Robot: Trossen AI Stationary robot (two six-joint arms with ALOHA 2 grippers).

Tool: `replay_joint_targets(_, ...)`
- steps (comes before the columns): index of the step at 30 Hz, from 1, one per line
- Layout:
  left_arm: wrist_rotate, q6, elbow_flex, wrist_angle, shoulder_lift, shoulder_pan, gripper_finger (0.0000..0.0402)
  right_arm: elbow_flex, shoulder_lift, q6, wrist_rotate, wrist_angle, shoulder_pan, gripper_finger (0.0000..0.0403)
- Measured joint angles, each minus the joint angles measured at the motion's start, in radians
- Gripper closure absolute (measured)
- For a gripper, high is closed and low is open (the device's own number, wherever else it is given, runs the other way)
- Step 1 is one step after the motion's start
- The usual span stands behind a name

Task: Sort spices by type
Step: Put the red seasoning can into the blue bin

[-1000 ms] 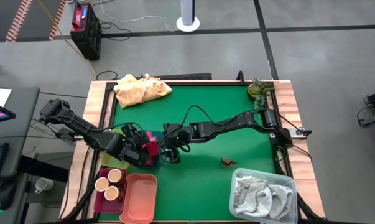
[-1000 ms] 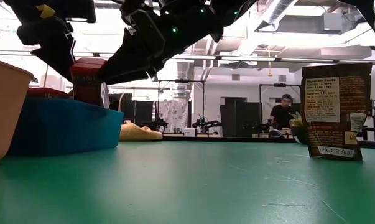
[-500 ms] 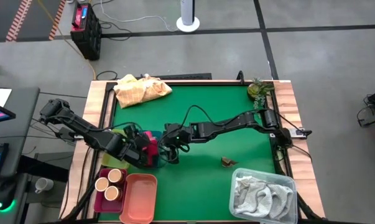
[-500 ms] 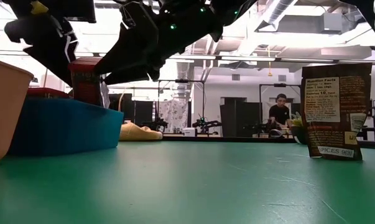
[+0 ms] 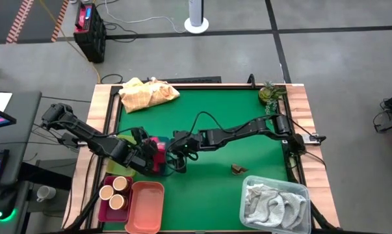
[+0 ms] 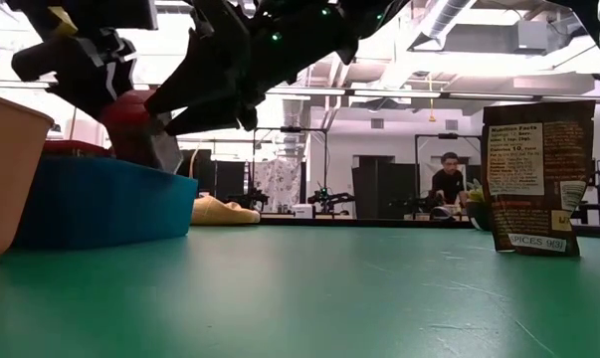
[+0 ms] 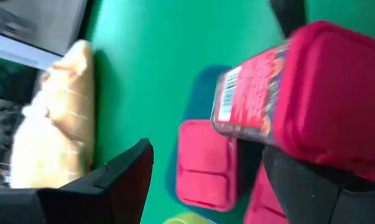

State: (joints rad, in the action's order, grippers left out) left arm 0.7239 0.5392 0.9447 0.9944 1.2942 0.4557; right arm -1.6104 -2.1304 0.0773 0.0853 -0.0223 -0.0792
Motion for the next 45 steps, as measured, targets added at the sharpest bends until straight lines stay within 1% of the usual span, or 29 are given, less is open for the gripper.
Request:
replay_joint_targets(2,-0.029,0.008,0.0,-0.001,0.0,0.0,0.0111,0.0,0.0,0.001,0.0,0.003,0.0,0.0126)
replay_joint_targets(7,-0.061,0.014,0.0,-0.01,0.0,0.0,0.0111,0.0,0.0,0.031,0.0,0.015,0.003,0.0126)
replay_joint_targets(15,-0.064,-0.028,0.0,-0.011,0.0,0.0,0.0111,0.0,0.0,0.085,-0.001,0.027,0.014,0.0126)
replay_joint_targets(19,-0.063,-0.03,0.0,-0.021,0.0,-0.003,0.0111,0.0,0.0,0.117,-0.032,0.047,0.028,0.0126)
replay_joint_targets(21,-0.065,-0.025,0.0,-0.022,0.0,-0.003,0.0111,0.0,0.0,0.151,-0.039,0.063,0.039,0.0126)
replay_joint_targets(24,-0.094,-0.021,0.0,-0.026,0.0,-0.005,0.0111,0.0,0.0,0.209,-0.043,0.063,0.059,0.0126)
replay_joint_targets(28,-0.115,-0.018,0.0,-0.03,0.0,-0.013,0.0111,0.0,0.0,0.276,-0.06,0.031,0.083,0.0126)
replay_joint_targets(33,-0.116,-0.021,0.0,-0.054,0.0,-0.019,0.0111,0.002,0.0,0.282,-0.089,0.0,0.096,0.0127)
replay_joint_targets(36,-0.141,-0.069,0.0,-0.081,0.0,-0.019,0.0111,0.002,0.0,0.284,-0.129,-0.004,0.099,0.0127)
replay_joint_targets(39,-0.15,-0.118,0.0,-0.097,0.0,-0.019,0.0111,0.002,0.0,0.295,-0.134,-0.008,0.101,0.0127)
replay_joint_targets(42,-0.119,-0.139,0.0,-0.096,0.0,-0.019,0.0111,0.002,0.0,0.293,-0.137,-0.004,0.097,0.0127)
replay_joint_targets(45,-0.11,-0.17,0.0,-0.096,0.0,-0.019,0.0111,0.002,0.0,0.266,-0.14,-0.007,0.086,0.0127)
